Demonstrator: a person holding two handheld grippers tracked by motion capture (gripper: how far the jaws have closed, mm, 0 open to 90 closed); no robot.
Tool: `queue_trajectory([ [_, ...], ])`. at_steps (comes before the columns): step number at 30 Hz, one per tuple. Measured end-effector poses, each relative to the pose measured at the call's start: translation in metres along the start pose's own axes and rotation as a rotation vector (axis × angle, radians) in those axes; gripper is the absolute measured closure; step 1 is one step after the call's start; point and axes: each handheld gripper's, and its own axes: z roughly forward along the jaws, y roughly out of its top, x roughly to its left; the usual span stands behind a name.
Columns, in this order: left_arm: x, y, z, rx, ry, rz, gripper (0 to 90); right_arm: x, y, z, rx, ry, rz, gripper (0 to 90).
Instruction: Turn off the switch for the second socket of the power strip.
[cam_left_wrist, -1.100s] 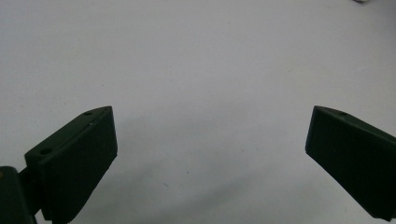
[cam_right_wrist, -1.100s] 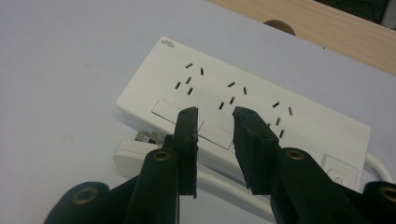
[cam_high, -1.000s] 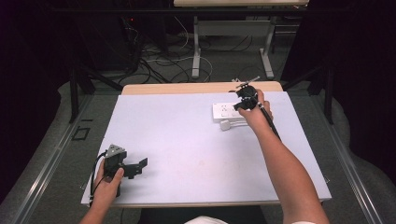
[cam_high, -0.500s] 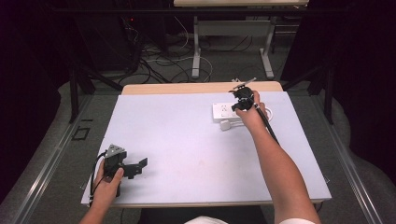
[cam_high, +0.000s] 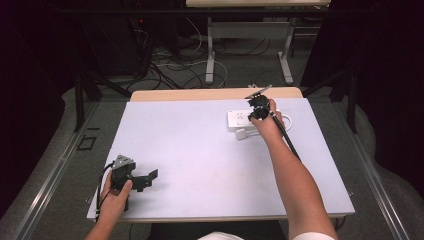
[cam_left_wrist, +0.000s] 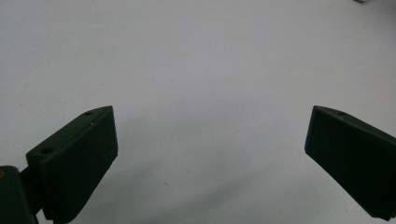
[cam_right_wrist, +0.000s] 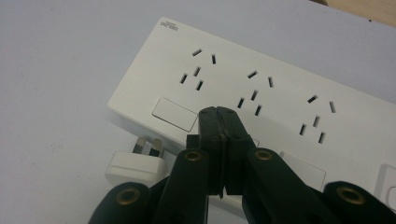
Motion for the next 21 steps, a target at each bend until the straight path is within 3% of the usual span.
queue_trajectory([
  [3,0.0,0.0,0.0,0.0,0.0,0.002,2.5,0.0,-0.001,0.003,0.003,0.01,-0.011,90.0],
  [5,0.0,0.0,0.0,0.0,0.001,0.003,2.5,0.002,0.0,0.005,0.025,-0.009,0.002,90.0],
  [18,0.001,0.0,0.0,0.011,-0.003,0.002,2.6,0.003,-0.002,0.017,0.011,-0.014,-0.006,89.5],
  [21,0.0,0.0,0.0,0.003,0.001,0.002,2.5,0.003,-0.002,0.018,0.036,-0.016,-0.008,89.5],
])
